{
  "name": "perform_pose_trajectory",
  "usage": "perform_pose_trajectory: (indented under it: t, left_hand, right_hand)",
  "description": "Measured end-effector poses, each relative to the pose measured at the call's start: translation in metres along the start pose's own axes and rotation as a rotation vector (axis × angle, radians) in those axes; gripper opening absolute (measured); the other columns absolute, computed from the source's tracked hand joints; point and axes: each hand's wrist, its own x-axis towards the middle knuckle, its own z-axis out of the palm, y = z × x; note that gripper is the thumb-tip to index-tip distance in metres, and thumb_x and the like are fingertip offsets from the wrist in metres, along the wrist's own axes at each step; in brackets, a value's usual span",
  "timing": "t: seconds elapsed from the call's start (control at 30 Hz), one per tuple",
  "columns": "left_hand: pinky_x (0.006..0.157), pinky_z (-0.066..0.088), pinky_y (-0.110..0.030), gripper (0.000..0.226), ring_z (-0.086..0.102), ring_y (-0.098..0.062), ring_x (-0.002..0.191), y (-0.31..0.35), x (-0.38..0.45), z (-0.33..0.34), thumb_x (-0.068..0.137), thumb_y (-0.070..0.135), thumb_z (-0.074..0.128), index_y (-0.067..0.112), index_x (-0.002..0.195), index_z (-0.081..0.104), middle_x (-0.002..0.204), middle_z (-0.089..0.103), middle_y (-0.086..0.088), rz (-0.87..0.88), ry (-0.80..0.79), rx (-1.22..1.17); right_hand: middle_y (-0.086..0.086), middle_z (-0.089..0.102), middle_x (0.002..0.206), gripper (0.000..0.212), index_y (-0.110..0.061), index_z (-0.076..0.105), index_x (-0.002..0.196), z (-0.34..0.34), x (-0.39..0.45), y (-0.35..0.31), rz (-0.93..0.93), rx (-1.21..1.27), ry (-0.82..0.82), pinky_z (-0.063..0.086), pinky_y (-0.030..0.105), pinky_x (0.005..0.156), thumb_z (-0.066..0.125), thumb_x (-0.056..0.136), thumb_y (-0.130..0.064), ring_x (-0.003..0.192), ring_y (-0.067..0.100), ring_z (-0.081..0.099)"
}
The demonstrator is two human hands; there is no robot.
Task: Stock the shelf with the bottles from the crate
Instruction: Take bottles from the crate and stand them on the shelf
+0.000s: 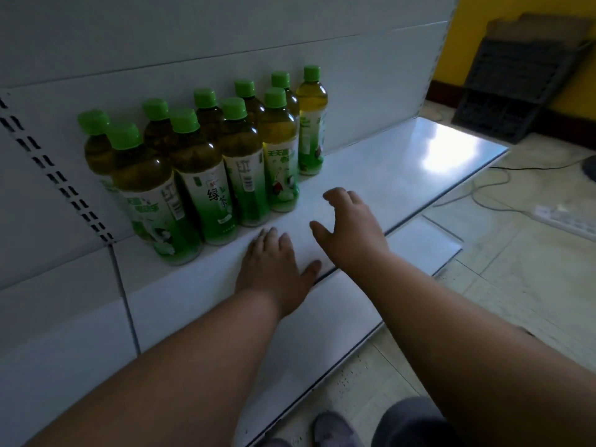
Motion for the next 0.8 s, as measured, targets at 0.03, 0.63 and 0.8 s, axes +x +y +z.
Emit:
perform_pose_trajectory:
  t: [0.03,0.63,0.8]
  left_hand:
    - [0.120,0.012,-0.039,0.077,0.013,-0.027,0.150,0.001,-0.006,-0.003,0.097,0.061,0.035,0.011,0.155,0.022,0.164,0.017,-0.012,0.048,0.038,0.017]
    - [0.100,0.042,-0.043,0.060,0.046,-0.024,0.123,0.227,-0.210,0.045,0.091,0.061,0.049,0.037,0.145,0.037,0.138,0.047,0.001,0.830,-0.137,-0.073]
    - [0.102,0.042,-0.045,0.058,0.045,-0.020,0.125,0.269,-0.237,0.113,0.092,0.060,0.048,0.035,0.144,0.037,0.138,0.049,0.002,0.884,-0.233,-0.051]
  right_hand:
    - [0.002,0.050,0.136,0.051,-0.022,0.045,0.137,-0.013,-0.017,0.004,0.010,-0.029,-0.001,0.047,0.039,0.096,0.064,0.093,-0.037,0.121,0.025,0.052]
    - [0.008,0.051,0.129,0.060,-0.025,0.043,0.132,-0.183,-0.360,0.107,0.744,-0.471,-0.066,0.047,0.043,0.096,0.068,0.082,-0.048,0.121,0.031,0.050]
    - [0.006,0.049,0.134,0.064,-0.024,0.041,0.138,-0.163,-0.414,0.176,0.873,-0.358,-0.053,0.048,0.044,0.098,0.067,0.085,-0.048,0.122,0.027,0.049]
